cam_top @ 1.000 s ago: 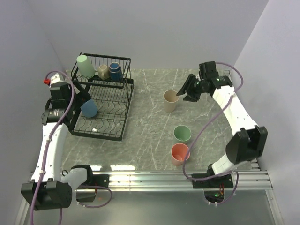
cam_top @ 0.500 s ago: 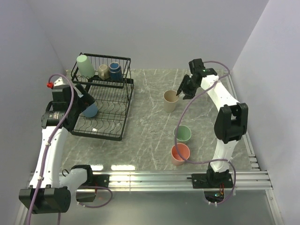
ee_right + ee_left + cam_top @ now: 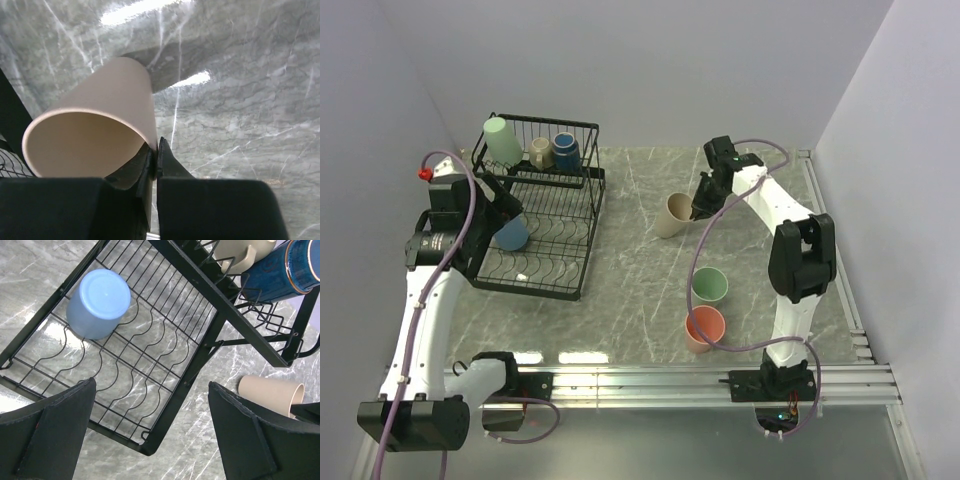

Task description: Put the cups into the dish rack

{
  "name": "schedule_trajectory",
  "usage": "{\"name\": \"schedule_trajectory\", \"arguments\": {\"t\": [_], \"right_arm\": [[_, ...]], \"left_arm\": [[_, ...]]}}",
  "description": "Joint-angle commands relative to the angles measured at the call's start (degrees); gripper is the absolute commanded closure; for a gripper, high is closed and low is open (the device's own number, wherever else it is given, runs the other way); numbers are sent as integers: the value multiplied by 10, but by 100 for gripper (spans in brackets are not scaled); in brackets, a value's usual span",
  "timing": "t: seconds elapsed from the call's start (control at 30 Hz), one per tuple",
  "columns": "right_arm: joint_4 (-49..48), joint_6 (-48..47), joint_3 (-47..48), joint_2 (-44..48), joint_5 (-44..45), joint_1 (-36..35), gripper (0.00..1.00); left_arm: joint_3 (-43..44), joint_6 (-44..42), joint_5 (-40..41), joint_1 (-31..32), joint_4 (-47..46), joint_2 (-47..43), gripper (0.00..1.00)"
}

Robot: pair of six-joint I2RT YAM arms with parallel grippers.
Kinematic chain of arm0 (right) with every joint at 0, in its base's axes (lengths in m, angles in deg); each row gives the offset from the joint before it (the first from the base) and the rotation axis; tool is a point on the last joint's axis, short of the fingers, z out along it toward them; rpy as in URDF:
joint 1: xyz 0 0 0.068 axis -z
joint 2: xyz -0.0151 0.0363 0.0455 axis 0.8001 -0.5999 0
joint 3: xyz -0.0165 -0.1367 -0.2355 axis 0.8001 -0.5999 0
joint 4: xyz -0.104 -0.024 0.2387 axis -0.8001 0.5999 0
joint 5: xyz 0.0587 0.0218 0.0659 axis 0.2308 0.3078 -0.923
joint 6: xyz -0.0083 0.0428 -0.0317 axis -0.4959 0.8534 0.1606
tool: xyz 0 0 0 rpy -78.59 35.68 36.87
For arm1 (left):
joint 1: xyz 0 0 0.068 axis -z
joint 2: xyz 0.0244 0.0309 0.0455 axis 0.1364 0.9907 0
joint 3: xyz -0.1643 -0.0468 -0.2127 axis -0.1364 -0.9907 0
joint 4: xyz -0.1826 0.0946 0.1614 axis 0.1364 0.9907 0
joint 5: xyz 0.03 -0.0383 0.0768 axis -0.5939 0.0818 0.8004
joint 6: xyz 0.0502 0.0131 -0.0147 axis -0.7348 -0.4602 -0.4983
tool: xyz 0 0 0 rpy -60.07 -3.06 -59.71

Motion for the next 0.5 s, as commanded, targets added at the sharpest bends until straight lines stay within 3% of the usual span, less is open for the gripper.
{"name": "schedule_trajectory", "arguments": {"t": [0.0, 0.13, 0.23, 0.33, 0.47], "right_arm": [[-10, -5, -16, 36, 9, 2, 100], [-9, 1, -7, 93, 0, 1, 100], [-49, 30, -3, 153, -90, 1, 100], [-146, 106, -33, 214, -216, 1, 100], [-295, 245, -89, 283, -284, -6, 100]], "left_arm": [[29, -1, -1, 2, 1, -1, 1], [51, -1, -12, 3, -1, -1, 1], [74, -1, -66, 4, -28, -1, 1], [72, 17, -196, 5, -113, -11, 1], [52, 85, -342, 4, -224, -12, 1]]}}
